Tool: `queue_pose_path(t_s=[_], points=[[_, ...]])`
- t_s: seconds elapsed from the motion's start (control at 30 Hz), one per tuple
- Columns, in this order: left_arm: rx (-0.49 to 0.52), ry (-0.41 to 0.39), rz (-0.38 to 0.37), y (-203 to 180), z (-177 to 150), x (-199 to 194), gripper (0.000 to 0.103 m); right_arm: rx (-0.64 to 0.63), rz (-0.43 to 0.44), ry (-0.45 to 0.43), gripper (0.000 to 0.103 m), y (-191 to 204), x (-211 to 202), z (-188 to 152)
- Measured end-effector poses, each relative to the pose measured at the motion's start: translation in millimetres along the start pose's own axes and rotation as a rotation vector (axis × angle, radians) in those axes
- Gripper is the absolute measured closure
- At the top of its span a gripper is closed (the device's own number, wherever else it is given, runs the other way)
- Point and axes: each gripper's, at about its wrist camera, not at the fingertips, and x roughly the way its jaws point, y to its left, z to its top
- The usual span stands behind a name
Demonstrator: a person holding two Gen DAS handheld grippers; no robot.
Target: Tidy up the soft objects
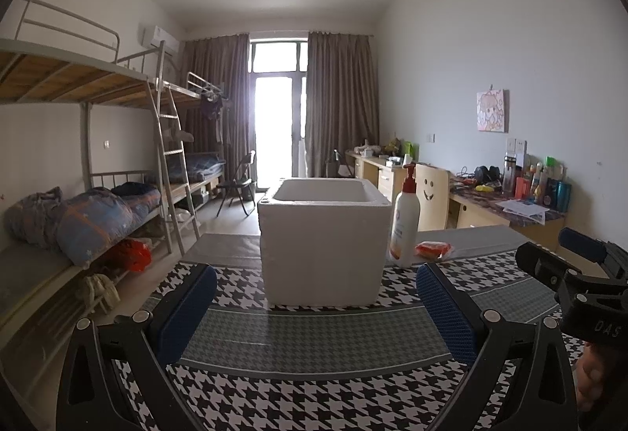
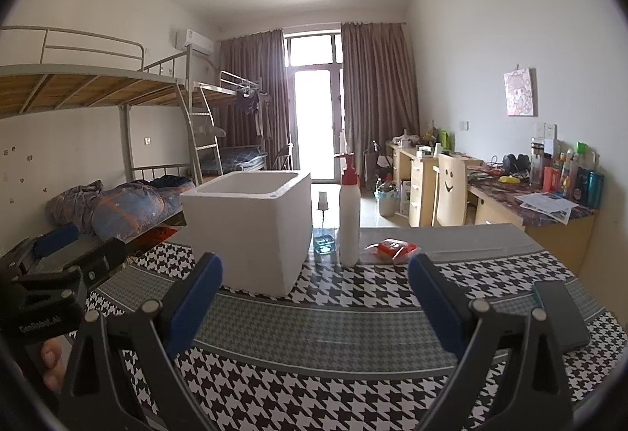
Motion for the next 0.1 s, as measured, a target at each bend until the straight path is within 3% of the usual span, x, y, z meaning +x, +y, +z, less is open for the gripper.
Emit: queue_pose_path(t_s=[0.1], points=[[-0.007, 0.005, -0.001, 0.3, -0.6, 0.9, 0.001, -0.001, -0.001, 0.002, 0.006, 0.2, 0.4, 0.3]])
